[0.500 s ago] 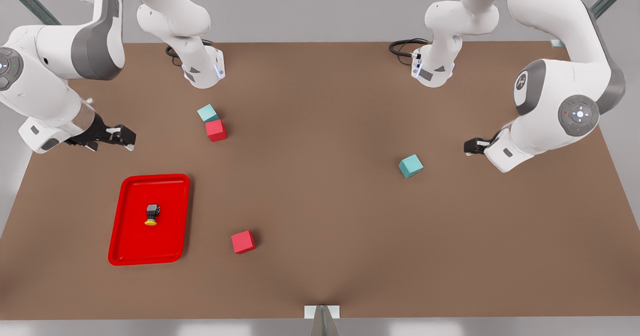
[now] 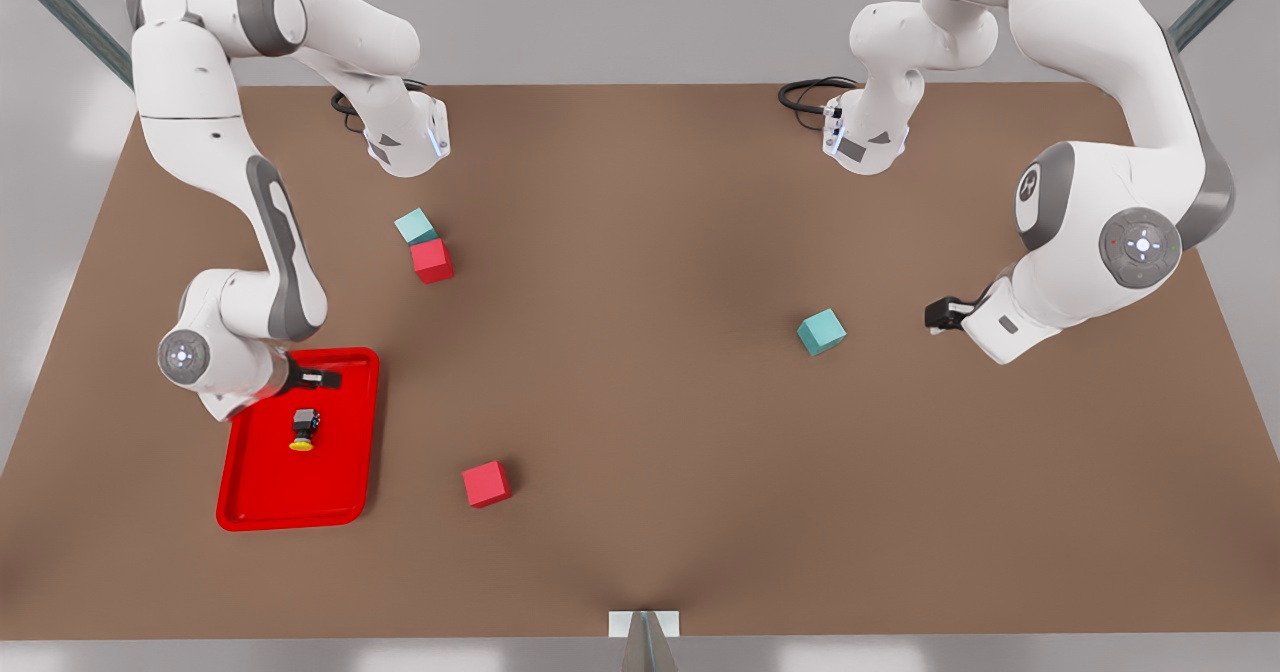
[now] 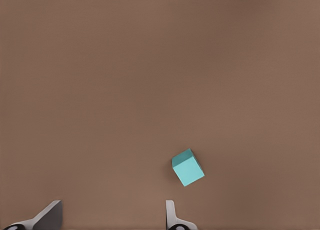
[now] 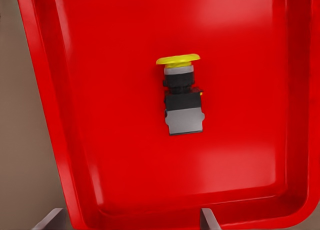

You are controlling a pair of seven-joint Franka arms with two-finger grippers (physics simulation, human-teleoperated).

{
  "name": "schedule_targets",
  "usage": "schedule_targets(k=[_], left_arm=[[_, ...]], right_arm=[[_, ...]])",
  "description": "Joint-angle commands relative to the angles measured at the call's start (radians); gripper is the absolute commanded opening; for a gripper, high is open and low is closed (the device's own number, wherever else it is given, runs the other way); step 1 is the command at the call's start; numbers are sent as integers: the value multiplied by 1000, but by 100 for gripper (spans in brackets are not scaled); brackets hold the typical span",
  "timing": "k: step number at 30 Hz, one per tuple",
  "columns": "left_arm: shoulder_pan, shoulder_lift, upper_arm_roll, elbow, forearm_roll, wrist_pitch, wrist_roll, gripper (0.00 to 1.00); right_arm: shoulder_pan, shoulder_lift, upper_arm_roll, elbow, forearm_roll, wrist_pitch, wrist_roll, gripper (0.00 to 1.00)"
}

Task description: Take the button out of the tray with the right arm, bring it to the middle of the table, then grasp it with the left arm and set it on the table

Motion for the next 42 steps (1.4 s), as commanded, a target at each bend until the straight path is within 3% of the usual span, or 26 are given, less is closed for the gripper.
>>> schedule_targets(k=[1,13,30,31,33,34,37,42], left_arm=[[0,-1,0,0,1,7,-4,100],[-2,6,0,0,1,4,-4,100],[0,13,0,-1,-1,4,-4,100],[0,13,0,-1,-1,4,-4,100],[0,15,0,-1,-1,4,-4,100],[0,15,0,-1,-1,3,-4,100],[0,13,0,-1,-1,3,-4,100],[0,16,0,-1,-2,1,-5,100]], right_arm=[[-4,3,0,1,1,211,-28,100],[-41,137,2,62,8,244,-61,100],[-67,204,2,62,1,311,-68,100],[-67,204,2,63,1,311,-67,88],[-67,204,2,63,2,311,-68,79],[-66,204,2,63,2,311,-68,69],[-66,206,2,65,1,311,-76,62],[-64,212,2,67,1,311,-84,59]])
